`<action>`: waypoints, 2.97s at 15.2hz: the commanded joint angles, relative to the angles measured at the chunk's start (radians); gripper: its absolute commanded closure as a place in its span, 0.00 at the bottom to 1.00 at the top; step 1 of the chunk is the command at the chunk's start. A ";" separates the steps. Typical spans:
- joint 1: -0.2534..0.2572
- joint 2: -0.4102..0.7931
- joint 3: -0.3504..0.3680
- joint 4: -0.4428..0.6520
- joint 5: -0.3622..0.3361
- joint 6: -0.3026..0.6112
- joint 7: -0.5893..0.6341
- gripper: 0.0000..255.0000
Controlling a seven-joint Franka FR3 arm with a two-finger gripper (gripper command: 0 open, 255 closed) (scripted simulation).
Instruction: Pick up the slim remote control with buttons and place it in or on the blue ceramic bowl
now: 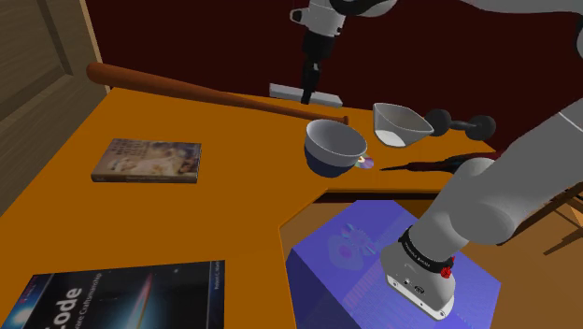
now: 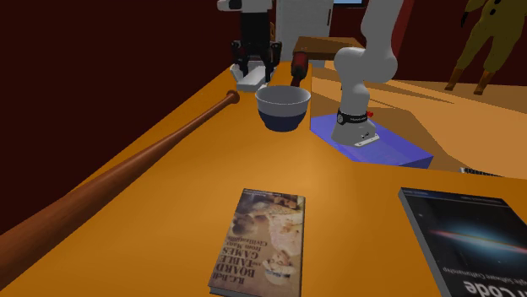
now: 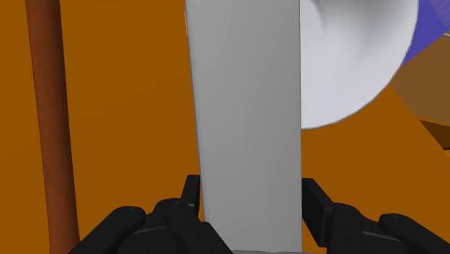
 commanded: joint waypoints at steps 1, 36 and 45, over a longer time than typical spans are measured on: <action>-0.006 -0.081 -0.009 -0.083 -0.002 0.002 -0.015 1.00; -0.031 -0.349 -0.045 -0.458 -0.023 0.108 -0.062 0.00; -0.031 -0.366 -0.044 -0.375 -0.023 0.008 -0.062 0.00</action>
